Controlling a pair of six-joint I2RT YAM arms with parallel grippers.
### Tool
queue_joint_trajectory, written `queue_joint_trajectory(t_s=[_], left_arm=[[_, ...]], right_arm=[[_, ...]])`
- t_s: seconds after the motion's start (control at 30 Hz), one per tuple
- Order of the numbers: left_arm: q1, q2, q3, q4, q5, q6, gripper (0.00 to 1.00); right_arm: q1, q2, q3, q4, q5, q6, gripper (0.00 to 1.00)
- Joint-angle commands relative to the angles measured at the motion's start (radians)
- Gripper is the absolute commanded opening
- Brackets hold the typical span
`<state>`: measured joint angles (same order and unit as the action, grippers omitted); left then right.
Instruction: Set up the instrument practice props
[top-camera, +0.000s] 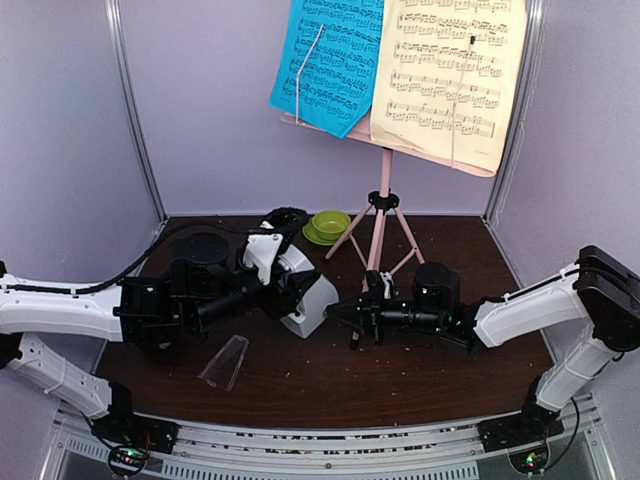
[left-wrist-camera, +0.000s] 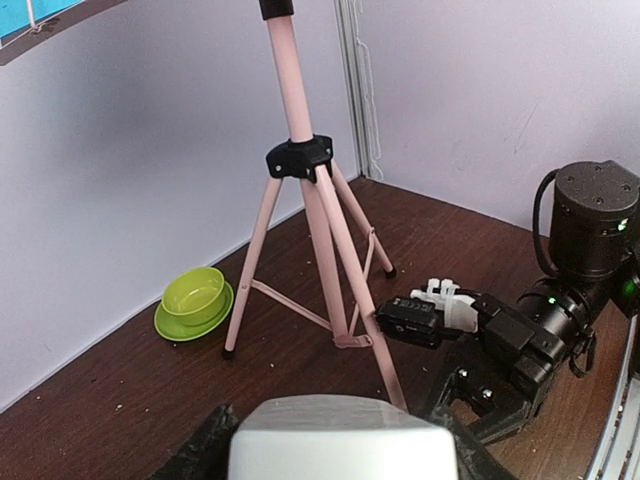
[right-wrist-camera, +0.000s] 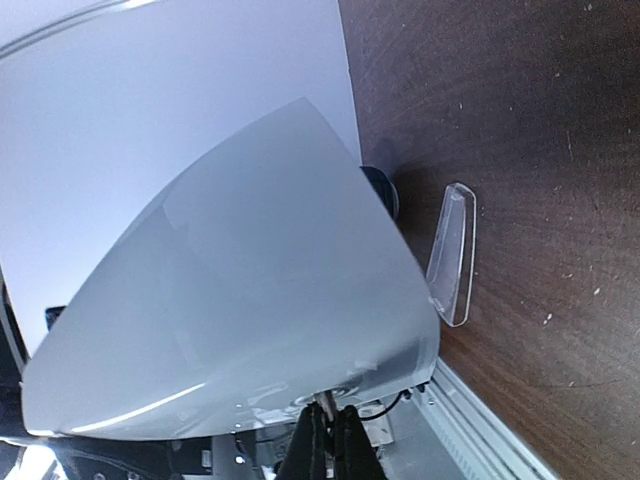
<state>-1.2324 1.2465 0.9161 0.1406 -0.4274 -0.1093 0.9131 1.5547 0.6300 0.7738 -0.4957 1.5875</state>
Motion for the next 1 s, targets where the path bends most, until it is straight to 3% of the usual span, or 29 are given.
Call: queue_joint_trajectory(t_s=[0.0, 0.2, 0.4, 0.43, 0.5, 0.63, 0.8, 0.97], left_arm=[[-0.039, -0.064, -0.010, 0.098, 0.094, -0.035, 0.00], [-0.039, -0.057, -0.012, 0.099, 0.074, -0.048, 0.00], [-0.039, -0.023, 0.011, 0.092, -0.001, -0.119, 0.00], [-0.039, -0.012, 0.023, 0.075, -0.030, -0.148, 0.00], [-0.038, 0.012, 0.049, 0.043, -0.081, -0.199, 0.00], [-0.025, 0.084, 0.093, -0.043, -0.172, -0.330, 0.00], [-0.013, 0.161, 0.144, -0.113, -0.260, -0.445, 0.00], [-0.013, 0.257, 0.230, -0.295, -0.355, -0.679, 0.00]], right_arm=[[-0.026, 0.020, -0.011, 0.242, 0.165, 0.273, 0.00], [-0.011, 0.077, -0.076, 0.393, 0.216, 0.476, 0.00], [-0.010, 0.071, -0.079, 0.333, 0.199, 0.376, 0.00], [-0.012, 0.064, -0.079, 0.304, 0.186, 0.339, 0.03], [-0.017, 0.037, -0.086, 0.188, 0.164, 0.233, 0.20], [-0.034, -0.059, -0.106, -0.030, 0.125, 0.047, 0.42], [-0.063, -0.222, -0.115, -0.261, 0.127, -0.106, 0.58], [-0.064, -0.327, 0.005, -0.587, 0.157, -0.330, 0.63]])
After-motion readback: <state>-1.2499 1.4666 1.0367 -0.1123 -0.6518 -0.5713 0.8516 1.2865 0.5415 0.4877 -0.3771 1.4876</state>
